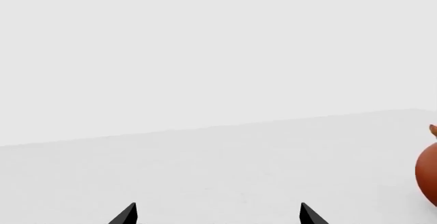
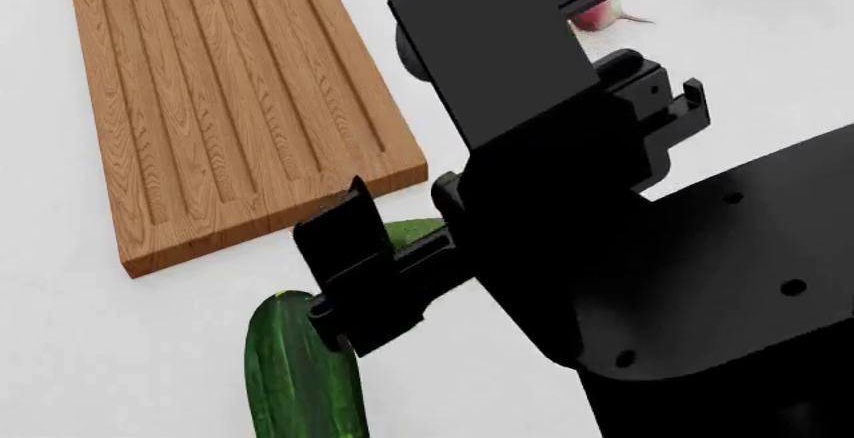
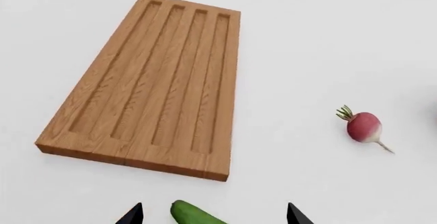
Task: Clear the non-vegetable object off the cutting board and place the vegetables onto it.
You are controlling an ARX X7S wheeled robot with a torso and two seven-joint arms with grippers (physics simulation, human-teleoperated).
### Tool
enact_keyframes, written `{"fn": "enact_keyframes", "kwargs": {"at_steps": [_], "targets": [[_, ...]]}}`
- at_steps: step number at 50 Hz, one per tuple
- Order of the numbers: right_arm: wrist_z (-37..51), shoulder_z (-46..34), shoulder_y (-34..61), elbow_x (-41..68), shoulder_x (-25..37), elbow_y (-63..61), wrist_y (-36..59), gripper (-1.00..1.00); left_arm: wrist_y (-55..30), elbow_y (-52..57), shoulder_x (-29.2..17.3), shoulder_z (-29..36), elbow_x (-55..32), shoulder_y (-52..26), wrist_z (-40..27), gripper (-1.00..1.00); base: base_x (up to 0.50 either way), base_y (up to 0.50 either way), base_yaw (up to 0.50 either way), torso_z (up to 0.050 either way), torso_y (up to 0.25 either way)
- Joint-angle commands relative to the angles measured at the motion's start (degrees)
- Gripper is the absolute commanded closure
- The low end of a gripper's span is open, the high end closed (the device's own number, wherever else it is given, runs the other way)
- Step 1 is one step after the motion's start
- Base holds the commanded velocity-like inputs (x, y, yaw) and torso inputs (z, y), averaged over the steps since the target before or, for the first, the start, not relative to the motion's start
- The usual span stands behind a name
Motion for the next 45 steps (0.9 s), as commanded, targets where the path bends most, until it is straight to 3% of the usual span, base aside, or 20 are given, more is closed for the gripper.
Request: {"fn": "enact_keyframes", "kwargs": {"at_steps": [1, 24, 45], "targets": [[11.28, -5.84, -0.18, 15.6, 2.0, -4.64, -6.95, -1.0, 0.42, 0.2, -0.02, -0.16, -0.31, 0.78, -0.09, -1.0, 0.0, 0.0, 0.0, 0.0, 0.0], [14.3, -11.36, -1.09, 25.44, 1.17, -10.15, -18.37, -1.0, 1.62, 0.71, -0.88, -0.78, -0.64, 2.51, 0.05, -1.0, 0.0, 0.0, 0.0, 0.0, 0.0], [8.87, -13.11, -2.45, 21.64, -1.12, -6.52, -15.76, -1.0, 1.81, 0.84, -1.43, -0.66, -0.77, 2.86, -0.33, -1.0, 0.0, 0.0, 0.0, 0.0, 0.0]]}}
